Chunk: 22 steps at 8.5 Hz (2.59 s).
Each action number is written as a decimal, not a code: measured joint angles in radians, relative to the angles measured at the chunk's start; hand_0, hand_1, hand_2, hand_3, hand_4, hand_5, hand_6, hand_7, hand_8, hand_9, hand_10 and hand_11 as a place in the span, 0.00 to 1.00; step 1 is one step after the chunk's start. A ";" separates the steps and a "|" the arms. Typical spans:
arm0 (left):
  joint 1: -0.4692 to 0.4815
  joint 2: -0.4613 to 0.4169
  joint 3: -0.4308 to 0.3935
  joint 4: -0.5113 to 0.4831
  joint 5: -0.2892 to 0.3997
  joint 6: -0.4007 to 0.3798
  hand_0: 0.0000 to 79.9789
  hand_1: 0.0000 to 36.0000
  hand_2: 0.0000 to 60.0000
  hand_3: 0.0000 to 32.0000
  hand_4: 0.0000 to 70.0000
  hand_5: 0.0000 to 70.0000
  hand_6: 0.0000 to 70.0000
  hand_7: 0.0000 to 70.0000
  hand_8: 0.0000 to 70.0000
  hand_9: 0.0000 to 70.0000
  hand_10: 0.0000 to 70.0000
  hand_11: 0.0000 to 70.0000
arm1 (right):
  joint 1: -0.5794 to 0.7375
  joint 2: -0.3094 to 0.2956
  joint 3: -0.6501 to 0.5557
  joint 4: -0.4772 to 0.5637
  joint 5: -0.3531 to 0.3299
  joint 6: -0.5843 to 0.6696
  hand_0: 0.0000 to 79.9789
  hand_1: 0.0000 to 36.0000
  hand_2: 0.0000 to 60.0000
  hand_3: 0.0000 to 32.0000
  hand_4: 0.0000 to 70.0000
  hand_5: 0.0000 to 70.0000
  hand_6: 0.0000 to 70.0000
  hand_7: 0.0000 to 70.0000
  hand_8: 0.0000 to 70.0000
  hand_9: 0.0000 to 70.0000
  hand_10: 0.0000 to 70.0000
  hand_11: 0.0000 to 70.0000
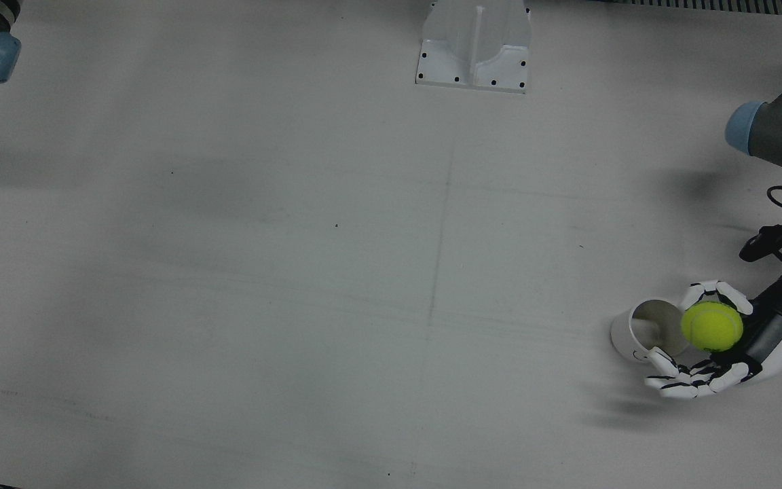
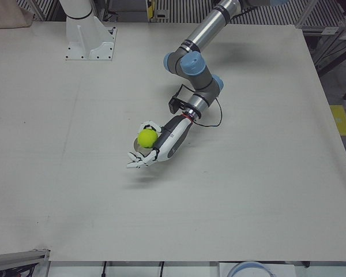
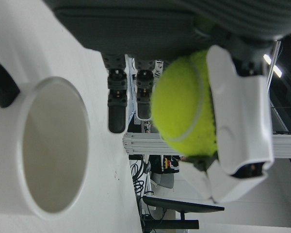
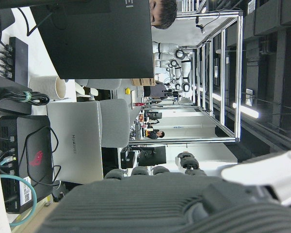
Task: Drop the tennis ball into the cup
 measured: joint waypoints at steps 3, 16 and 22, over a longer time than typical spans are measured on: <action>0.000 0.001 -0.003 0.004 0.003 -0.005 1.00 1.00 0.65 0.00 0.29 0.35 0.76 0.47 0.37 0.37 0.41 0.65 | 0.000 0.000 0.000 0.000 0.000 0.000 0.00 0.00 0.00 0.00 0.00 0.00 0.00 0.00 0.00 0.00 0.00 0.00; -0.002 0.000 -0.008 0.003 0.004 -0.009 0.78 1.00 1.00 0.00 0.24 0.29 0.59 0.48 0.32 0.35 0.40 0.63 | 0.000 0.000 0.000 0.000 0.000 0.000 0.00 0.00 0.00 0.00 0.00 0.00 0.00 0.00 0.00 0.00 0.00 0.00; -0.278 0.056 -0.046 -0.012 0.028 -0.013 1.00 1.00 1.00 0.00 0.39 0.34 0.78 0.56 0.38 0.40 0.47 0.71 | 0.000 0.000 0.000 0.001 0.000 0.000 0.00 0.00 0.00 0.00 0.00 0.00 0.00 0.00 0.00 0.00 0.00 0.00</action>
